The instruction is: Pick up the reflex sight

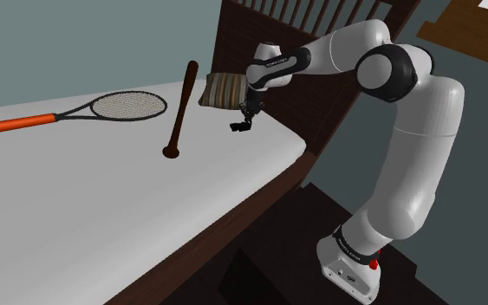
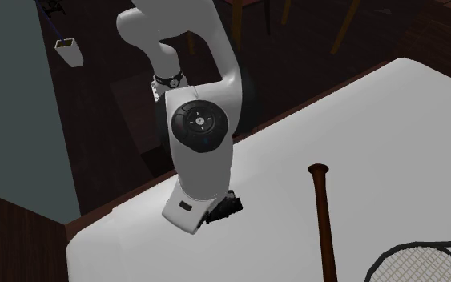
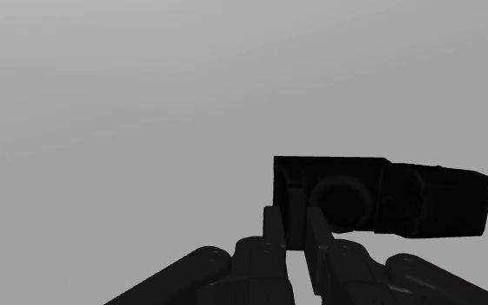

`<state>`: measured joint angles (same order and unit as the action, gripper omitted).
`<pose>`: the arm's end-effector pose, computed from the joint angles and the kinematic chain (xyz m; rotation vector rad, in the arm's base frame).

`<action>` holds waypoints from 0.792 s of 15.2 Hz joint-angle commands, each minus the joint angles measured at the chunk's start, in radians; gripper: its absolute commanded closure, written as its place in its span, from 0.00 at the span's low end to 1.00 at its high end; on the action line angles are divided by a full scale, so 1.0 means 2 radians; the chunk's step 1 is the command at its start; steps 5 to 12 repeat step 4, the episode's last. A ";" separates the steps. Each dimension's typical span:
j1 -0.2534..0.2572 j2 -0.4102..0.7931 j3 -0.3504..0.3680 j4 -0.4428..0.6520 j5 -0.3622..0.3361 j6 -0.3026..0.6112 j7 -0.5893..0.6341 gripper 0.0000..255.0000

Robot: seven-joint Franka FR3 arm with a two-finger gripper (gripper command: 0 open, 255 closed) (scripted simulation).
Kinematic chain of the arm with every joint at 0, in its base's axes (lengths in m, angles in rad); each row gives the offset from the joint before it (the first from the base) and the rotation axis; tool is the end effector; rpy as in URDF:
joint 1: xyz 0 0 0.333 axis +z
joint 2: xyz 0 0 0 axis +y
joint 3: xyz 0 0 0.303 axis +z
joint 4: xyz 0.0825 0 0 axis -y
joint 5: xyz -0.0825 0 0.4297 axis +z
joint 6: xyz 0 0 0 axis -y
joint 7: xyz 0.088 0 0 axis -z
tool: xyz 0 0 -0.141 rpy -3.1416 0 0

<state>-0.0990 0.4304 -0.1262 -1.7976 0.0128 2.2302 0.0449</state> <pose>0.6642 -0.1486 0.2381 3.0714 -0.4115 0.0028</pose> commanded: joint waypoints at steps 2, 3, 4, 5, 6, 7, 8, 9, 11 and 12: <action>0.001 -0.012 -0.001 0.003 -0.001 -0.015 0.001 1.00; 0.001 -0.012 -0.001 0.003 -0.002 -0.016 0.001 1.00; 0.001 -0.012 -0.001 0.003 -0.002 -0.016 0.001 1.00; 0.001 -0.012 -0.001 0.003 -0.002 -0.016 0.001 1.00; 0.001 -0.012 -0.001 0.003 -0.002 -0.016 0.001 1.00; 0.001 -0.012 -0.001 0.003 -0.002 -0.016 0.001 1.00; 0.001 -0.012 -0.001 0.003 -0.002 -0.016 0.001 1.00; 0.001 -0.012 -0.001 0.003 -0.002 -0.016 0.001 1.00; 0.001 -0.012 -0.001 0.003 -0.002 -0.016 0.001 1.00; 0.001 -0.012 -0.001 0.003 -0.002 -0.016 0.001 1.00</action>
